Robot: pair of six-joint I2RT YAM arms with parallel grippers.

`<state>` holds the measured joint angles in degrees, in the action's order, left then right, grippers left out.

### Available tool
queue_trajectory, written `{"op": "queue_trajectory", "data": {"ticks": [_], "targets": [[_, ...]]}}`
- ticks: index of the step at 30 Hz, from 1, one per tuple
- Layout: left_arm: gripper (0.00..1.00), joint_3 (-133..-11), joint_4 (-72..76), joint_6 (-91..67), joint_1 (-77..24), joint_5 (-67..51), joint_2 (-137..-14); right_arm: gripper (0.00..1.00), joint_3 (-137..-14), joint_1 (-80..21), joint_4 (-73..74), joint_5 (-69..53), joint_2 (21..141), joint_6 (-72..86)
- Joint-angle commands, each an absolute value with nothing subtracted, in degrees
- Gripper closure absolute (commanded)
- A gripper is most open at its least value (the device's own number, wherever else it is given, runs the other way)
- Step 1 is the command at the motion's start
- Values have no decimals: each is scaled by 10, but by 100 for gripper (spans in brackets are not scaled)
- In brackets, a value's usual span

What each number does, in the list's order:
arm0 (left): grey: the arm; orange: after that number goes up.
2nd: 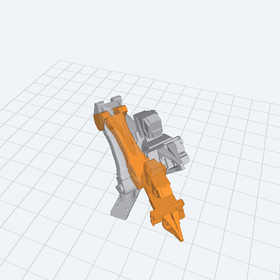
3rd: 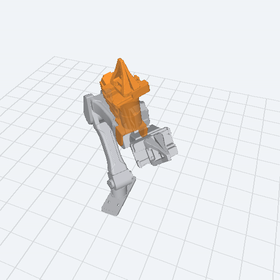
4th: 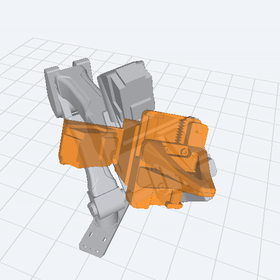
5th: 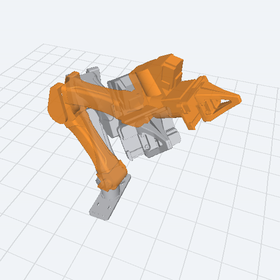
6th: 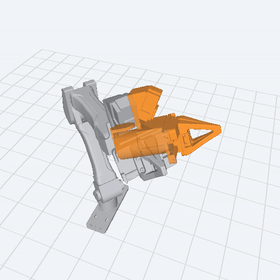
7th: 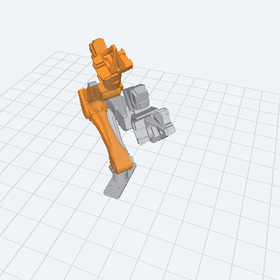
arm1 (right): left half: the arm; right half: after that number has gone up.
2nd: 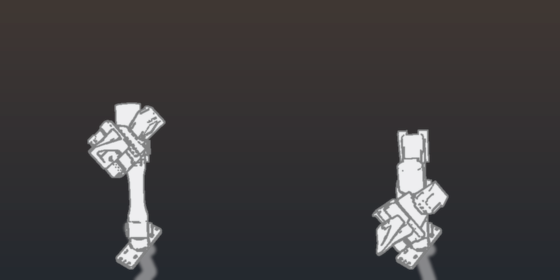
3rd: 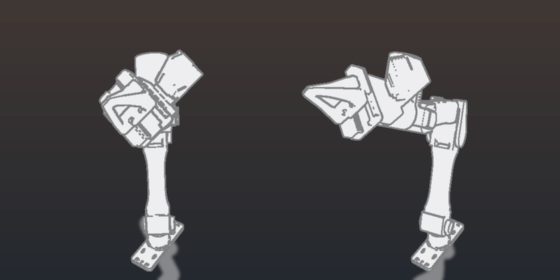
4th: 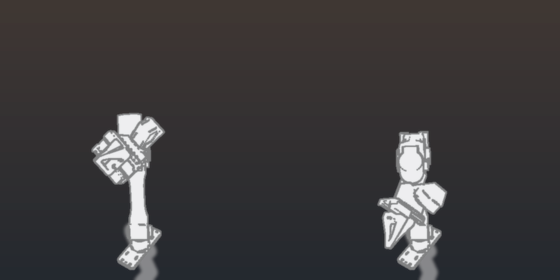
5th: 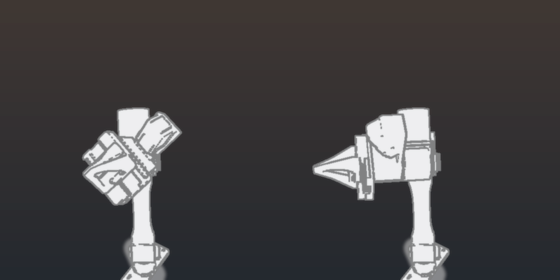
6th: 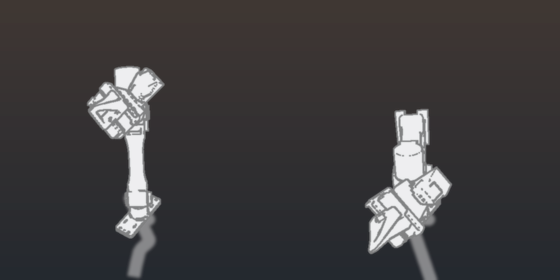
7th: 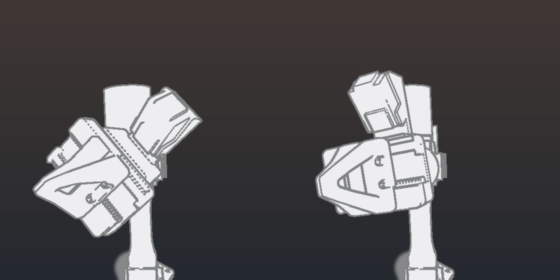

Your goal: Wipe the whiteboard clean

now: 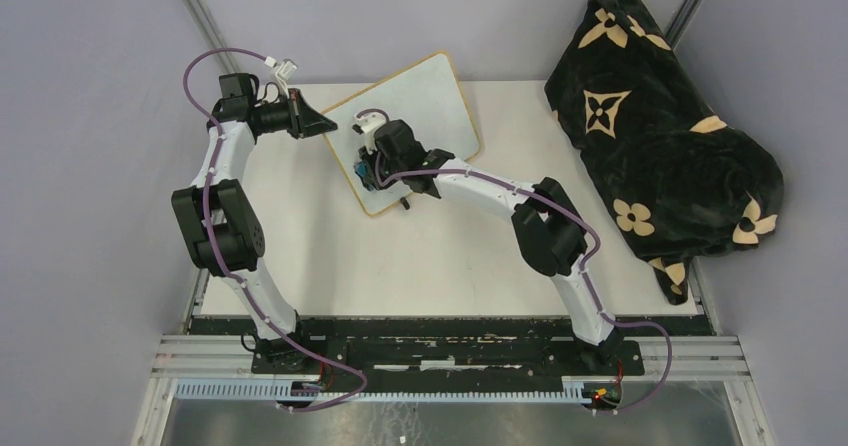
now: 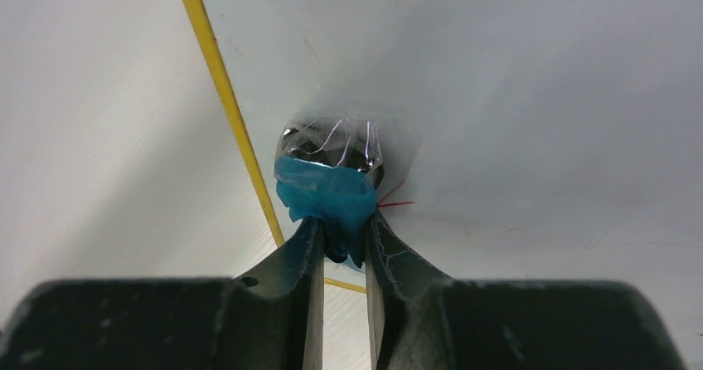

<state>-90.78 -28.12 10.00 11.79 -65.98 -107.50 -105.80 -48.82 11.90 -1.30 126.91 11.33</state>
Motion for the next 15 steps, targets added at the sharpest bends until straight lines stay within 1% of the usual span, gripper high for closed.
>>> {"op": "queue_trajectory", "data": {"ticks": [1,15], "targets": [[97,-896,-325,150,112,-590,-1060,99,-1024,-443,138,88,1266,99],[97,-905,-340,161,112,-587,-1068,99,-995,-341,124,124,1232,98]]}}
